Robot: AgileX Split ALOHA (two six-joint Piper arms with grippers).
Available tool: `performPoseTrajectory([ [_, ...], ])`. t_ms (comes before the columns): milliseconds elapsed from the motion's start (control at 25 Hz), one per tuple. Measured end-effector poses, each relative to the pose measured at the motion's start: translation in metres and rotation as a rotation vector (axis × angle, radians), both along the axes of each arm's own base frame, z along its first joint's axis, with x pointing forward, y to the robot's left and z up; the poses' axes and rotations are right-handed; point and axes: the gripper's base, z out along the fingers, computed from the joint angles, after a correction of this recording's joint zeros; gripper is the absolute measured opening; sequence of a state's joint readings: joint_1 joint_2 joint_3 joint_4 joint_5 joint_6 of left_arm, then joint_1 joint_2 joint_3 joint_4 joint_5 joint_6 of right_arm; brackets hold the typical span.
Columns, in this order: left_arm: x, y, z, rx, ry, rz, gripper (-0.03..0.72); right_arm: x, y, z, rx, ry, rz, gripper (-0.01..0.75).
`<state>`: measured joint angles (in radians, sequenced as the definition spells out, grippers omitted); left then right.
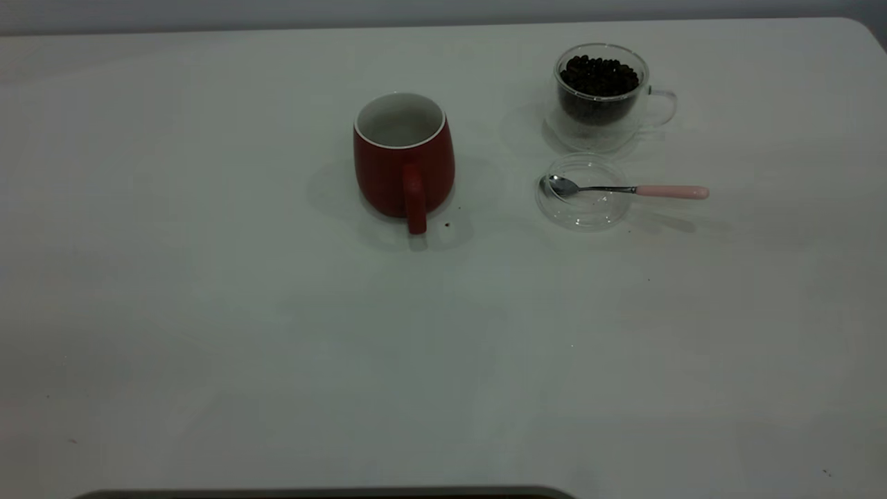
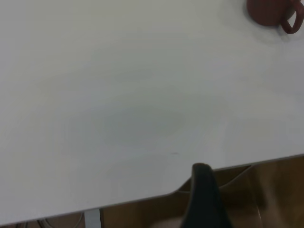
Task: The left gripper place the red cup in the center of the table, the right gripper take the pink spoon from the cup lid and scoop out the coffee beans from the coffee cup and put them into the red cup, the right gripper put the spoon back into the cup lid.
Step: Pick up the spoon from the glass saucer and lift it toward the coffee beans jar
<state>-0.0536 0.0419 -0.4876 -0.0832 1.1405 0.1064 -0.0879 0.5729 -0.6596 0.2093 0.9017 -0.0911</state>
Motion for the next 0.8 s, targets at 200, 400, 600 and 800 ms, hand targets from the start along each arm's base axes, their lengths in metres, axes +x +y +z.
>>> performPoseTrajectory([
  [200,0.000,0.000,0.000,0.000,0.000,0.000,0.586,0.086,0.000,0.003,0.118,0.153,0.020,0.583],
  [400,0.000,0.000,0.000,0.000,0.000,0.000,0.586,0.157,0.006,-0.035,0.287,0.321,0.042,0.584],
  [600,0.000,0.000,0.000,0.000,0.000,0.000,0.586,0.202,0.012,-0.097,0.434,0.447,0.048,0.610],
  [800,0.000,0.000,0.000,0.000,0.000,0.000,0.586,0.224,0.014,-0.140,0.525,0.492,0.028,0.612],
])
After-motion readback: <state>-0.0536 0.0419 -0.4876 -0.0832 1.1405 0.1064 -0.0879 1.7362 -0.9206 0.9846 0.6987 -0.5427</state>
